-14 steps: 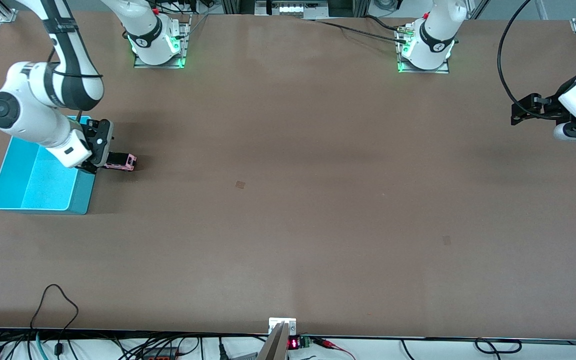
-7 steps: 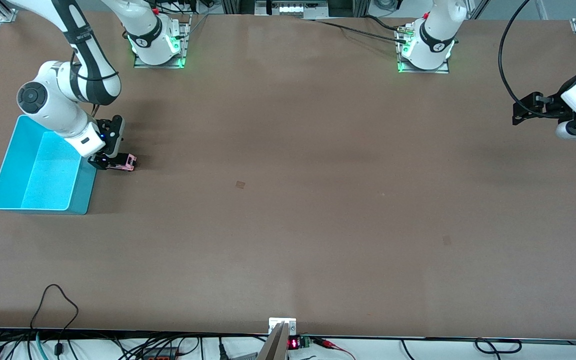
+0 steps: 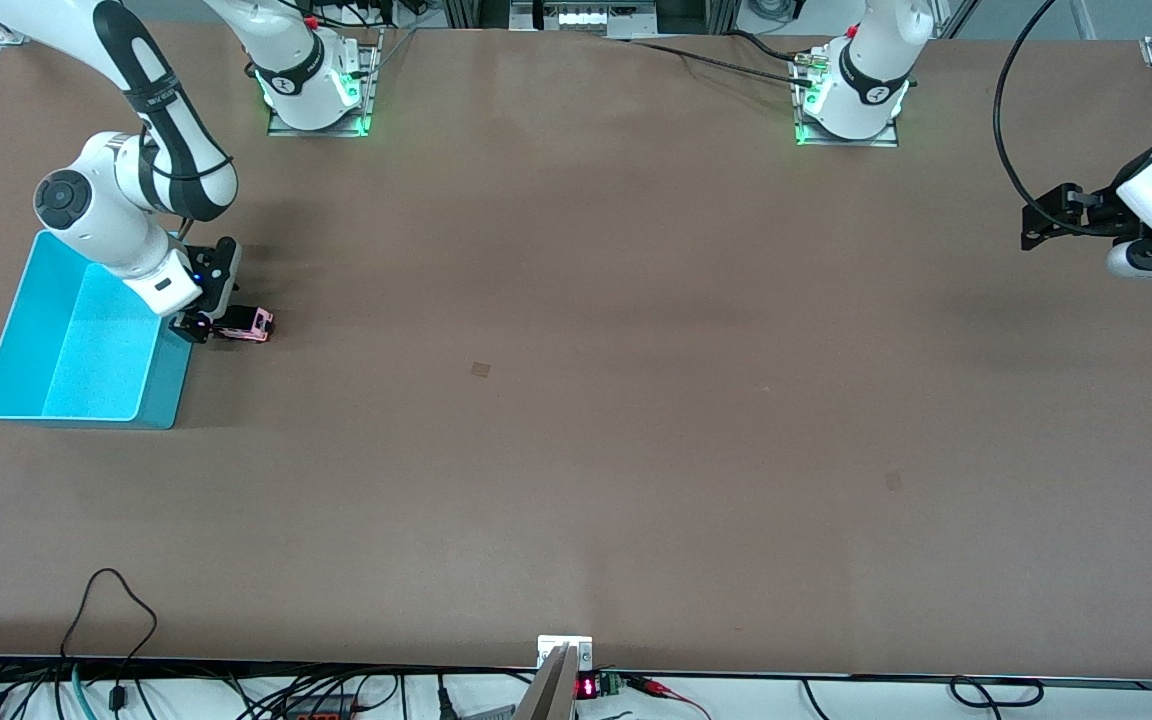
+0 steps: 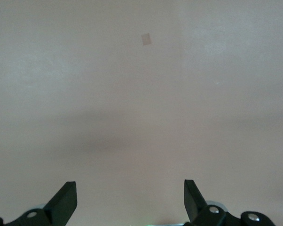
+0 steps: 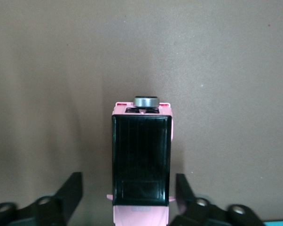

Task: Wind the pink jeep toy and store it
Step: 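Close the right gripper on the pink jeep and lift it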

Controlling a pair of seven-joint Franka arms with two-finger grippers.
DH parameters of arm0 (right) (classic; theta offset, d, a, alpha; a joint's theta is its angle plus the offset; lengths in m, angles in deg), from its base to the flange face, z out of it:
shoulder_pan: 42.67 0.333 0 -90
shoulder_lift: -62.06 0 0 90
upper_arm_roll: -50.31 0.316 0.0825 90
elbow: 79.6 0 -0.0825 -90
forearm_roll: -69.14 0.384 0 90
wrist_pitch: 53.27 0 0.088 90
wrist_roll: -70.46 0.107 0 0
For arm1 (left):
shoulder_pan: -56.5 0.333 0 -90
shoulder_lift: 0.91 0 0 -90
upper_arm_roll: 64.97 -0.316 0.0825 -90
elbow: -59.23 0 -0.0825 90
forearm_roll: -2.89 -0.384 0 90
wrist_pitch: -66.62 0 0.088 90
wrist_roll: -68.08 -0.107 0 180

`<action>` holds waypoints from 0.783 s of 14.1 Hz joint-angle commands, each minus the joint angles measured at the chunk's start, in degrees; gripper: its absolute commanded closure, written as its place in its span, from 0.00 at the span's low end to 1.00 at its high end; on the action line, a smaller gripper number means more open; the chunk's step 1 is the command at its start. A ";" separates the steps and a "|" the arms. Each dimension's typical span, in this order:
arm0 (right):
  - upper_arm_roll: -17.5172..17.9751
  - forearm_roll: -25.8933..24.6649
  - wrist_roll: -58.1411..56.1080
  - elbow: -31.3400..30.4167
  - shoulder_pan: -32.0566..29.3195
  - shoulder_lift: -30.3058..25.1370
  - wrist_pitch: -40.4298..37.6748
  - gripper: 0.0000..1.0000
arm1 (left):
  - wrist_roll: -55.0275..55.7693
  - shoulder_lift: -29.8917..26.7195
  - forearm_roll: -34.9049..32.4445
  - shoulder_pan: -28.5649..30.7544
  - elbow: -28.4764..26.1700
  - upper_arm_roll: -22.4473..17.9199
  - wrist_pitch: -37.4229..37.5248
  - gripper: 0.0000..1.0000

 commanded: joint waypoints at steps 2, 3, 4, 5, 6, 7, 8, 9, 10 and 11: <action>0.63 -0.13 -0.74 -0.47 -0.85 -0.58 0.72 0.89 | -0.67 0.62 0.75 -0.29 1.58 -0.15 0.88 0.00; 0.63 -0.04 -0.39 -0.47 -0.94 -0.75 0.55 1.00 | -0.67 0.62 0.75 -0.29 1.58 -0.15 0.88 0.00; 0.72 -0.04 -0.30 -0.29 -0.94 -0.93 0.46 1.00 | -0.67 0.62 0.75 -0.29 1.58 -0.15 0.96 0.00; 0.80 0.05 0.66 -0.03 -0.85 -1.28 0.20 1.00 | -0.67 0.62 0.75 -0.29 1.58 -0.15 0.88 0.00; 0.98 0.05 2.15 0.24 -0.59 -1.89 -0.24 1.00 | -0.67 0.62 0.75 -0.29 1.58 -0.15 0.88 0.00; 1.24 0.13 3.99 0.85 -0.15 -2.68 -1.55 1.00 | -0.67 0.62 0.75 -0.38 1.58 -0.15 0.88 0.00; 1.42 0.13 6.27 1.81 0.98 -3.65 -3.48 1.00 | -0.67 0.62 0.75 -0.29 1.58 -0.15 0.88 0.00; 1.59 0.13 9.08 3.04 2.13 -4.70 -5.50 1.00 | -0.67 0.62 0.75 -0.38 1.58 -0.15 0.88 0.00; 1.60 0.13 11.46 4.09 2.92 -5.41 -7.17 1.00 | -0.67 0.62 0.75 -0.38 1.58 -0.15 0.88 0.00; 1.60 0.13 14.00 5.67 3.71 -6.20 -9.54 1.00 | -0.67 0.62 0.75 -0.38 1.58 -0.15 0.88 0.00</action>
